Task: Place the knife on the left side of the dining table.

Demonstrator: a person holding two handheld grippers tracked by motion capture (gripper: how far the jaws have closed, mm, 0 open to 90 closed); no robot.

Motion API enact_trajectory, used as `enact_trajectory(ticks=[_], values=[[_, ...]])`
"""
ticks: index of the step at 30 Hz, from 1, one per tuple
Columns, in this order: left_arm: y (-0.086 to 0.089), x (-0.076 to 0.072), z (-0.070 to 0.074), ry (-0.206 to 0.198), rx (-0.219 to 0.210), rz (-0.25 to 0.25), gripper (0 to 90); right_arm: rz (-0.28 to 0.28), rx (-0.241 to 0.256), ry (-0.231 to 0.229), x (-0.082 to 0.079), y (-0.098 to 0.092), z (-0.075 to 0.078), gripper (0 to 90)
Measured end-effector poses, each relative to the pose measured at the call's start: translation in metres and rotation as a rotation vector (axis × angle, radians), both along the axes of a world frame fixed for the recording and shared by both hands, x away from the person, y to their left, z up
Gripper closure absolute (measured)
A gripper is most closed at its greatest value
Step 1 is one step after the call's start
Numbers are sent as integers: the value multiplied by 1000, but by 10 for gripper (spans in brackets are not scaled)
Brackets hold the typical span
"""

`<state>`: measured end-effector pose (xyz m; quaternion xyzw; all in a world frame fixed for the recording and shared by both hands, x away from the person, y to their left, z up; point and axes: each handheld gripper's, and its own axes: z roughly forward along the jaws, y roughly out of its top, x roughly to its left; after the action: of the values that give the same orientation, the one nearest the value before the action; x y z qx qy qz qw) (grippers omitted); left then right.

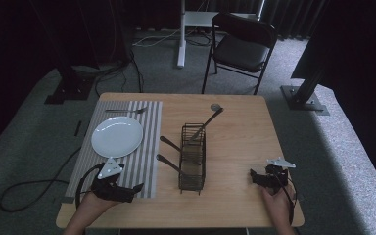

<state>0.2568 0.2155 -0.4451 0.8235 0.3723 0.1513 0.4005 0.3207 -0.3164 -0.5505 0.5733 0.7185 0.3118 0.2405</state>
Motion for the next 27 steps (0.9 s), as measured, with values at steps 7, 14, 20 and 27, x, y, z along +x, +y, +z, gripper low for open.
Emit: enact_trajectory(ticks=[7, 14, 20, 27], values=[[-20, 0, 12, -21, -5, -47, 42, 0, 0, 0, 0, 0, 0, 117], [-42, 2, 25, -34, -3, -97, 42, 0, -1, 0, 0, 0, 0, 117], [-59, 8, 31, -32, -17, -133, 42, 0, 0, 0, 0, 0, 0, 117], [-75, 15, 41, -27, -24, -145, 70, 1, -1, -1, 0, 0, 0, 118]])
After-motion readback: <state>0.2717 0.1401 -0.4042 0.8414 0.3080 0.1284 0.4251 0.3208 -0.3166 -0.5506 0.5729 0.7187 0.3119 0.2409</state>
